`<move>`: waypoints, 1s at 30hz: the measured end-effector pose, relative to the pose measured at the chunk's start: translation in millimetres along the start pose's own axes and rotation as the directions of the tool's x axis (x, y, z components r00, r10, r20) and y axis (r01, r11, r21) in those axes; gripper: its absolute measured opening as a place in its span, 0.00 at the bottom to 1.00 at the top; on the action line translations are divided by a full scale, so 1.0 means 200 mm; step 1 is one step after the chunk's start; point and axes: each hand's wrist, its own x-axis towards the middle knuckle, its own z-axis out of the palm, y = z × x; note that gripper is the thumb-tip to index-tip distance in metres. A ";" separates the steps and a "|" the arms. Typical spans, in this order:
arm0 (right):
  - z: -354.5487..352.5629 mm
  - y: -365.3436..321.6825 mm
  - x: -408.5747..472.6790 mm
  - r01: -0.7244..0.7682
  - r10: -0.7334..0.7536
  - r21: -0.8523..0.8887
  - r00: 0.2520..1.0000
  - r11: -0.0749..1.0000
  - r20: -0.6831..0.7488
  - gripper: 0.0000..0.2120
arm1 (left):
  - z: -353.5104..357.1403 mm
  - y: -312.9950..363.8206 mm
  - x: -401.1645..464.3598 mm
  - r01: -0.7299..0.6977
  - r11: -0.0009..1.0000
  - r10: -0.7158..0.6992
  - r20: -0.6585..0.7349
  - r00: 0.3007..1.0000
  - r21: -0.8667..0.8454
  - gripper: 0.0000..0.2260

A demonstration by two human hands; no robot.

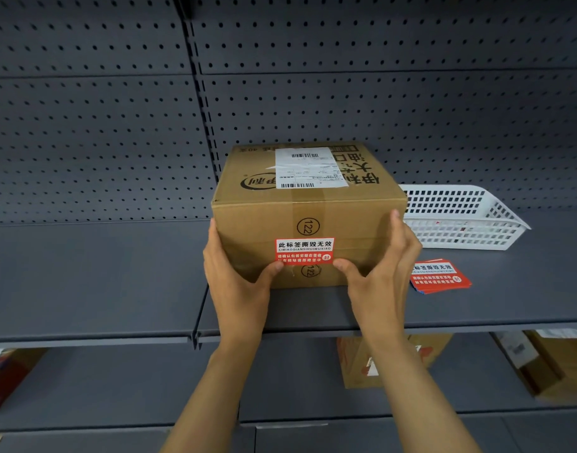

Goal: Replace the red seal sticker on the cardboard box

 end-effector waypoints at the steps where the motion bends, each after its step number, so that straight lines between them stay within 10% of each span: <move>1: 0.00 0.00 0.00 0.003 -0.003 0.001 1.000 1.000 0.005 0.55 | 0.00 0.00 0.00 -0.013 1.000 0.013 0.010 1.000 -0.001 0.52; 30: 0.07 -0.17 0.00 -0.170 0.175 0.045 0.975 0.984 -0.140 0.58 | 0.05 0.11 0.00 0.026 0.999 -0.023 -0.117 0.993 0.020 0.50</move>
